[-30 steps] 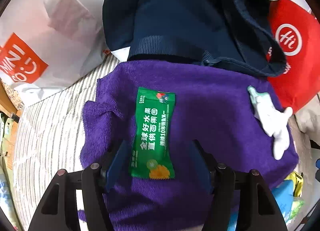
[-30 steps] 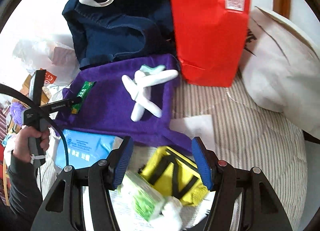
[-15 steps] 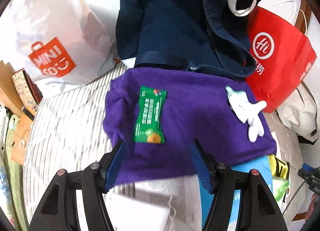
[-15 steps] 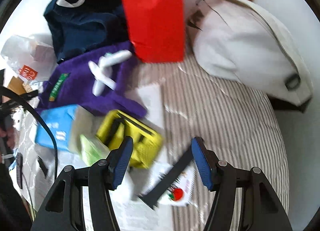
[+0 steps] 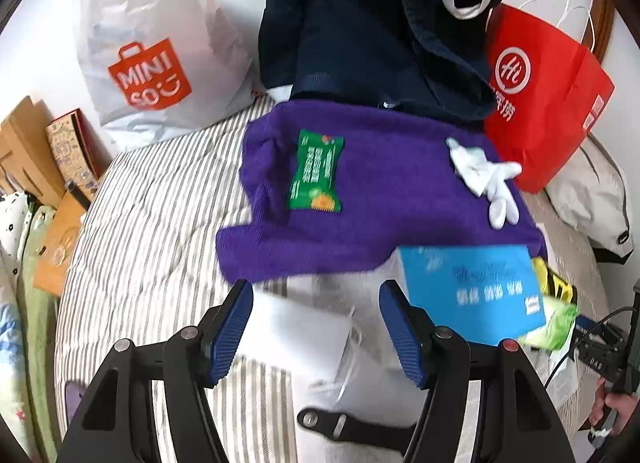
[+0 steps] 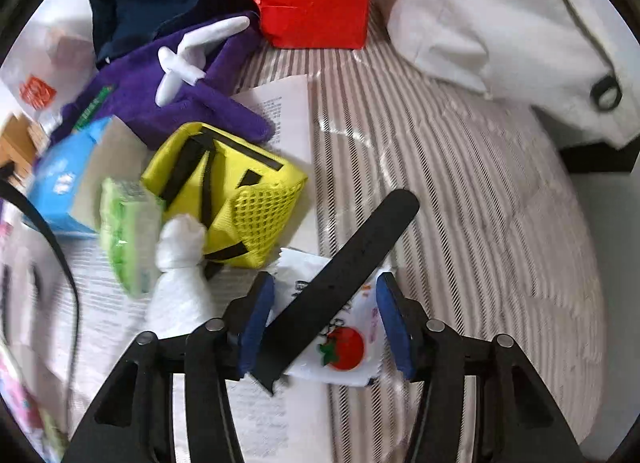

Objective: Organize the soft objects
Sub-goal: 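Withdraw the open left tool while the right tool grasps the black watch strap, then lift the black watch strap off the printed sheet with the right tool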

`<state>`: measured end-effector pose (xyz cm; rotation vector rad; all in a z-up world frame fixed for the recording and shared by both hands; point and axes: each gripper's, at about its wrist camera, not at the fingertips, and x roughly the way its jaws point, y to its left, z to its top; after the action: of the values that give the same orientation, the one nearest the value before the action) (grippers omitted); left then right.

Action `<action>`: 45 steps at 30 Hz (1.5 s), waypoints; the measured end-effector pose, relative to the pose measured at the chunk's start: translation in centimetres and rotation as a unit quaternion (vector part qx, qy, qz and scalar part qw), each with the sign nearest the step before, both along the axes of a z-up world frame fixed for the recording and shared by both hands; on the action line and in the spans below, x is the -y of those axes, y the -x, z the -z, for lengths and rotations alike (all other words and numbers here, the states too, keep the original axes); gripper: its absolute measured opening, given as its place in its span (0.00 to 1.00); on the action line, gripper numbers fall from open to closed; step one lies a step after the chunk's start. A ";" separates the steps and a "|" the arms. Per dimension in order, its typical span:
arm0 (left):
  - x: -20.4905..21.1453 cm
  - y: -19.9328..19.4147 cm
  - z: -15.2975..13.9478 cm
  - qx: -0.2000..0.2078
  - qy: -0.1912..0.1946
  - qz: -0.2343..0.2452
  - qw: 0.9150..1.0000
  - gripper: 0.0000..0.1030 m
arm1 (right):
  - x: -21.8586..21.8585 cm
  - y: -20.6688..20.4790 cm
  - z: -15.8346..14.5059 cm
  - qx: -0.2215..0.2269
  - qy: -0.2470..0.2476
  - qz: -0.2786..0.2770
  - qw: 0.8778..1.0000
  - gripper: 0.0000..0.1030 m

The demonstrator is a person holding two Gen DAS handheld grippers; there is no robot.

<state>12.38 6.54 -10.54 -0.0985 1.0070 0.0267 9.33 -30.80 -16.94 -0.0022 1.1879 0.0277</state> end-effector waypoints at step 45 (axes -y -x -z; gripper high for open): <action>-1.9 4.2 1.9 -0.009 0.021 -0.016 1.000 0.62 | 0.4 -1.5 0.0 0.020 -0.017 -0.011 1.000 0.19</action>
<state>8.14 8.40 -12.43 -0.1531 1.0248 0.0351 10.83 -31.23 -16.93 0.0144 1.1481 0.0660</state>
